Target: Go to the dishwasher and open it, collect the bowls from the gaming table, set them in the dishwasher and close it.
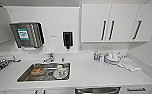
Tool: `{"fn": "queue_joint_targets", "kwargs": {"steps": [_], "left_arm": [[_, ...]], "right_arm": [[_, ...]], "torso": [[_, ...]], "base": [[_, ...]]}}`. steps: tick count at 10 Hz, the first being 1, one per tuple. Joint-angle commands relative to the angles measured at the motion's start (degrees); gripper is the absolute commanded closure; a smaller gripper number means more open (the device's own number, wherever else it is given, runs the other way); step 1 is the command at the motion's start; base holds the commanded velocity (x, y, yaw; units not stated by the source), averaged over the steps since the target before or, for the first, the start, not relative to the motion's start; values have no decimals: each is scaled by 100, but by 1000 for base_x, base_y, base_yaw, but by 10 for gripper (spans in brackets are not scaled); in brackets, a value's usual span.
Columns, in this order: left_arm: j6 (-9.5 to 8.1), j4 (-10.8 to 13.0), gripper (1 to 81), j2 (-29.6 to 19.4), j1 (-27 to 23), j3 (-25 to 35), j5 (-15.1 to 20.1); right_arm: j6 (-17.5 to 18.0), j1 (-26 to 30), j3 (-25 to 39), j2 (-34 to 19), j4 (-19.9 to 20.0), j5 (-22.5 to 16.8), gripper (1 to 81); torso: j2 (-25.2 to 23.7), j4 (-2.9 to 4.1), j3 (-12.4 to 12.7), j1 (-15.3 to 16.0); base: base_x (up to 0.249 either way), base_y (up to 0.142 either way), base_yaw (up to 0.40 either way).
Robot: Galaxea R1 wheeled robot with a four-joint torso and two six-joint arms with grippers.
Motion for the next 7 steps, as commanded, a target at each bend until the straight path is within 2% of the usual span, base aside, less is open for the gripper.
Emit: {"fn": "queue_joint_targets", "kwargs": {"steps": [1,4,7], "left_arm": [[-2,-43,10,-67,-257,71,324],[-1,-43,10,-260,-257,247,297],[7,-9,10,-848,-152,930,-502]], "right_arm": [[-25,247,123,-67,18,-300,10],[46,273,202,-111,88,-300,10],[55,317,773,-523,96,-300,10]], "torso": [[0,0,0,0],[0,0,0,-5],[0,0,0,-5]], "base": [[0,0,0],[0,0,0],[0,0,0]]}}
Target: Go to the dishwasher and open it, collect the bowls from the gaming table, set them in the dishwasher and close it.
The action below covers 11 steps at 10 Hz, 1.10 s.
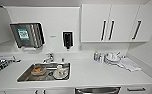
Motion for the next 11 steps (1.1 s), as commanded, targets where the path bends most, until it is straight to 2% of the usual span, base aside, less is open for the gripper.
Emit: {"fn": "queue_joint_targets", "kwargs": {"steps": [1,4,7,9,11], "left_arm": [[7,9,10,-690,-181,874,-459],[24,27,10,-1541,-181,2033,-845],[51,36,10,-2316,-198,2975,-979],[42,27,10,-2799,-233,3476,-1040],[-1,10,10,-3387,-364,4011,-1392]], "right_arm": [[27,359,944,-586,78,-271,10],[27,491,1921,-1237,87,-288,10],[175,657,2326,-1650,96,-358,10],[255,799,2608,-1835,105,-358,10],[281,886,2678,-1871,104,-358,10]], "torso": [[-573,0,0,369],[-706,0,-562,447],[-1207,0,-888,759],[-1565,0,-695,1000],[-1934,0,-761,1232]], "base": [[0,0,0],[0,0,0],[0,0,0],[0,0,0],[0,0,0]]}}
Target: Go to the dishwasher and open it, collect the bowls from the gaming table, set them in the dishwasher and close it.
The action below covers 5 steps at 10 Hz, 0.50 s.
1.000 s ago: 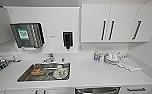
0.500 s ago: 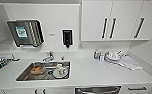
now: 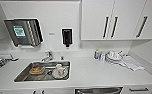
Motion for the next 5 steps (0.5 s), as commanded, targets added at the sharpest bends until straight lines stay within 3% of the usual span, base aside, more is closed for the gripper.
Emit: {"fn": "queue_joint_targets", "kwargs": {"steps": [1,3,5], "left_arm": [[-8,-35,10,-1197,-588,1173,-176],[-8,-17,10,-1716,-878,1973,-132],[-8,27,10,-2103,-1238,2588,332]], "right_arm": [[53,458,261,-247,82,-294,10],[62,546,340,-282,82,-294,10],[150,695,401,-370,134,-337,10]], "torso": [[-562,0,0,361],[-969,0,-2,618],[-1373,0,-2,872]], "base": [[0,0,0],[0,0,0],[0,0,0]]}}
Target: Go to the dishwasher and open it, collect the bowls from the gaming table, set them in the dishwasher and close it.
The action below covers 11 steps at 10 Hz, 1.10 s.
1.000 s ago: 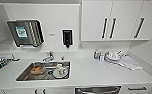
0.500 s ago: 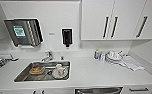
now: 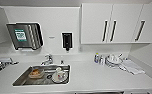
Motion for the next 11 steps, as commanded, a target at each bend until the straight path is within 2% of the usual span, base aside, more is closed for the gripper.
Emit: {"fn": "queue_joint_targets", "kwargs": {"steps": [1,4,6,8,10,11], "left_arm": [[6,48,10,-1077,-1010,1295,808],[60,153,10,-1420,-1283,2006,1029],[60,215,10,-1640,-1432,2342,1221],[60,241,10,-1816,-1547,2473,1274],[60,197,10,-1956,-1740,2535,1582],[60,197,10,-2044,-1810,2613,1591]], "right_arm": [[101,625,307,-332,197,-381,10],[110,880,615,-605,364,-417,10],[110,1003,773,-790,487,-417,10],[110,1118,948,-921,558,-425,10],[110,1240,1142,-1027,636,-417,10],[110,1285,1212,-1080,690,-417,10]], "torso": [[-562,0,0,363],[-1121,0,-343,712],[-1517,0,-693,959],[-1915,0,-1041,1213],[-2321,0,-1419,1471],[-2522,0,-1609,1600]], "base": [[0,0,0],[0,0,0],[0,0,0],[0,0,0],[0,0,0],[0,0,0]]}}
